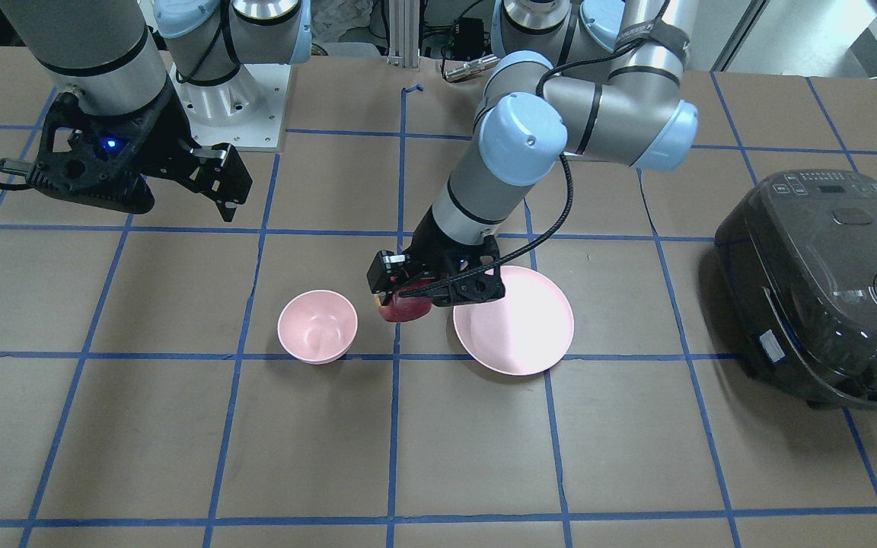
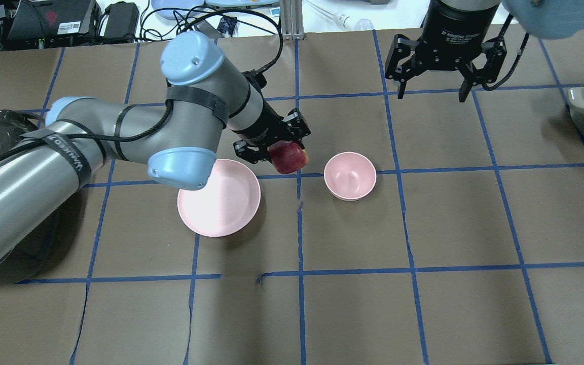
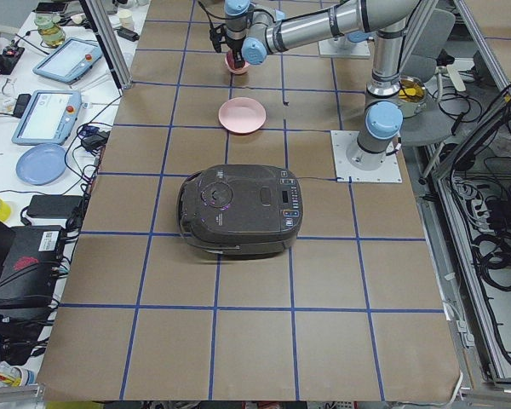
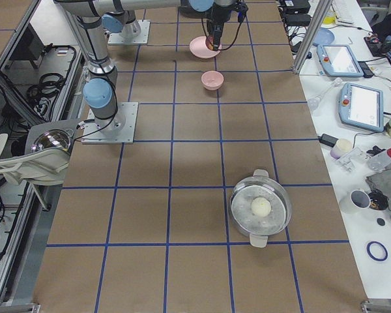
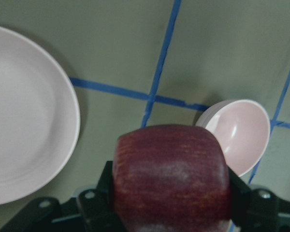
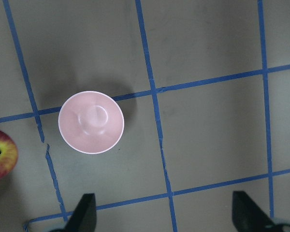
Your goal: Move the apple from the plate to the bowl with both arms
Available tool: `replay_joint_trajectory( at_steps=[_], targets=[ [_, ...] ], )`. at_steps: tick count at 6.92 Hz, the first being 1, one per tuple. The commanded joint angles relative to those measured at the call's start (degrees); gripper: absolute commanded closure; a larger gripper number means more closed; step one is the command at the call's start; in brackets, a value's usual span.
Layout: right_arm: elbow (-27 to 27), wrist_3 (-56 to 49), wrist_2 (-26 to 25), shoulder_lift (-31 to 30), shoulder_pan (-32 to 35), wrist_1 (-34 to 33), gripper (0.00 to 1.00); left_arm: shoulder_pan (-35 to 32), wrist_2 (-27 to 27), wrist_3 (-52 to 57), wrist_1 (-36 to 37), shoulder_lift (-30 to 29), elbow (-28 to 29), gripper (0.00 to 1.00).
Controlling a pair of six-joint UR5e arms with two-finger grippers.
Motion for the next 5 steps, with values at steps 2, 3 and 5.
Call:
replay_joint_trajectory(
  at_steps=[2,3,5],
  targets=[
    [-0.6,-6.1,0.1,0.0,-1.5,-0.5,0.00,-6.6,-0.2,-10.5,7.7,-7.0,5.4,1.00],
    [-0.4,-6.2,0.2,0.0,-1.5,-1.3,0.00,-7.3,-0.2,-9.6,7.9,-10.1,8.7,1.00],
    [-0.3,-6.2,1.4,-0.1,-1.5,-2.8,0.00,-9.0,1.8,-6.2,7.8,-14.2,12.0,1.00]
  ],
)
